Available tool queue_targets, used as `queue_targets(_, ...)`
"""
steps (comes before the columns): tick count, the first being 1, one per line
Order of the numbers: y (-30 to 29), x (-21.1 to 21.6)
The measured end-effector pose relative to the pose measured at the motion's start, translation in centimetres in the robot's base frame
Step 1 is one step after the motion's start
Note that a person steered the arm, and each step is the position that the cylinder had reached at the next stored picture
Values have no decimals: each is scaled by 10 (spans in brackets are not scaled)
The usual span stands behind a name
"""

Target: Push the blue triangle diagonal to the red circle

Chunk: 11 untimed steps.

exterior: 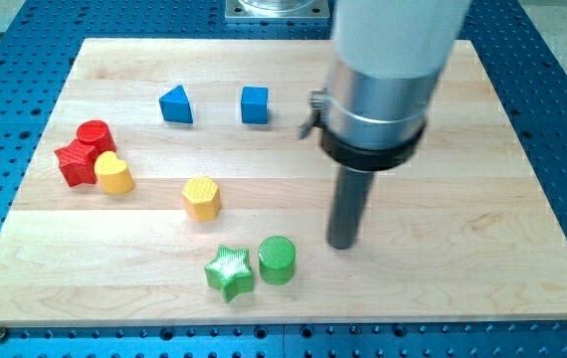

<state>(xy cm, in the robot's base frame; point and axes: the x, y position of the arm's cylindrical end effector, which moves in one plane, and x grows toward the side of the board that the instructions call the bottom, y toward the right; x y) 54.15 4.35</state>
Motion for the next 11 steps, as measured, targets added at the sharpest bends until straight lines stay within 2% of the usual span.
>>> queue_targets(1,-51,-36)
queue_targets(2,-74,-84)
queue_targets(3,-153,-113)
queue_targets(4,-194,-142)
queue_targets(6,-180,-213)
queue_targets(7,-113,-217)
queue_targets(8,-131,-215)
queue_targets(9,-191,-213)
queue_targets(10,-209,-251)
queue_targets(11,-164,-288)
